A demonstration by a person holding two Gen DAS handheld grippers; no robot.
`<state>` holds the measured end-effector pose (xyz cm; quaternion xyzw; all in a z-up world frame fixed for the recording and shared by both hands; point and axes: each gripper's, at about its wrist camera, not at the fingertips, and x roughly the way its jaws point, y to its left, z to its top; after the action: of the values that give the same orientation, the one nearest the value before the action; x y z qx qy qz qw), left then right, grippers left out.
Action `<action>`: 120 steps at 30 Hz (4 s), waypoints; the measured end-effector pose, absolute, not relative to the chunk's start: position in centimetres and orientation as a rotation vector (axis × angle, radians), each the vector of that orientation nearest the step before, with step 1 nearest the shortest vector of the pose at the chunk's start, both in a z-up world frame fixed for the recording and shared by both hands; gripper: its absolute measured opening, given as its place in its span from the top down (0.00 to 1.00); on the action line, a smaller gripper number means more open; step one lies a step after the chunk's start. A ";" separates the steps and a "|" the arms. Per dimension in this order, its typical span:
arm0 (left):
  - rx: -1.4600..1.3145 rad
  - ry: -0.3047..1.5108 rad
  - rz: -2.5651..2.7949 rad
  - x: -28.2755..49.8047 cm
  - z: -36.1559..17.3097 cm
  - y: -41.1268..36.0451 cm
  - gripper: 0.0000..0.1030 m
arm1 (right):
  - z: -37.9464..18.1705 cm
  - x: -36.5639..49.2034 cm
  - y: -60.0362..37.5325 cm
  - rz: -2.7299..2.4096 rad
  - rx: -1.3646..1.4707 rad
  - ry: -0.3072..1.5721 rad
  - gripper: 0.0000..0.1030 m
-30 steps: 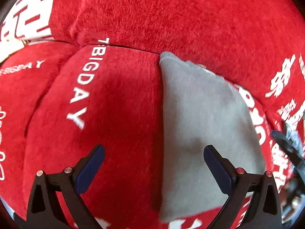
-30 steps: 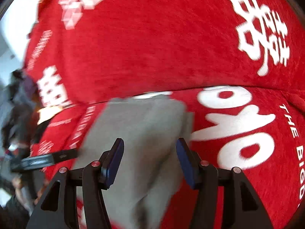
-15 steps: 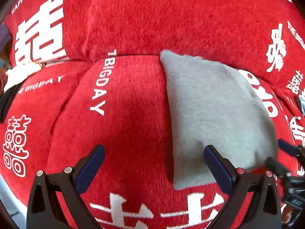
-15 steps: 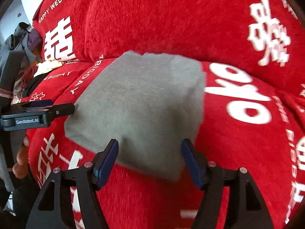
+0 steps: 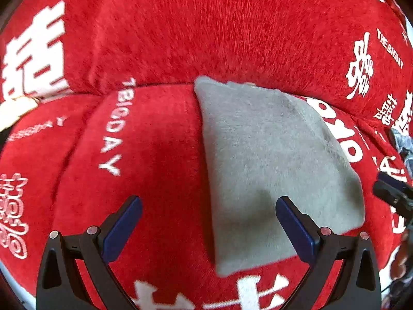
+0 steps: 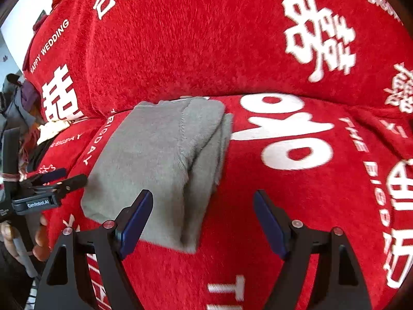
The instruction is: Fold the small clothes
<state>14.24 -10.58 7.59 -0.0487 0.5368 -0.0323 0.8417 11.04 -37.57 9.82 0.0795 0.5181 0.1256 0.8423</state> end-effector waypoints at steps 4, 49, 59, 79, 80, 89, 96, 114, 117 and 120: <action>-0.210 1.242 -0.157 17.9 5.1 -10.9 0.00 | 5.9 15.3 -37.5 0.273 0.239 1.195 0.20; -0.123 1.236 -0.305 4.7 12.0 -8.6 0.55 | 14.2 0.7 -23.7 0.433 0.158 1.064 0.63; -0.131 1.258 -0.302 2.6 9.6 -6.5 0.55 | 12.2 -1.4 -22.1 0.415 0.142 1.085 0.63; -0.167 1.173 -0.179 -0.1 9.7 -2.2 0.10 | 10.9 -2.0 -26.7 0.283 0.174 1.067 0.36; -0.159 1.145 -0.191 -0.5 10.6 -2.3 0.10 | 12.3 -2.6 -26.1 0.312 0.131 1.016 0.36; -0.073 1.173 -0.238 4.0 9.4 -5.8 0.12 | 10.9 -0.2 -20.3 0.502 -0.148 1.040 0.28; -0.070 1.246 -0.154 6.3 5.1 -4.4 0.00 | 7.7 2.0 -22.7 0.561 -0.096 1.106 0.29; 0.143 1.142 -0.076 1.2 8.8 -5.9 0.00 | 12.9 -8.0 -18.6 0.761 -0.346 0.972 0.26; 0.129 1.148 -0.064 0.4 8.4 -5.5 0.00 | 10.3 -8.1 -19.2 0.695 -0.390 1.037 0.26; 0.155 1.138 -0.064 -0.2 8.0 -5.8 0.00 | 9.6 -8.3 -20.4 0.693 -0.328 1.024 0.27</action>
<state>-0.16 -5.82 8.00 0.0731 0.5381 -0.0301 0.8392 -8.32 -20.39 9.64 -0.1529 0.4778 0.3235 0.8023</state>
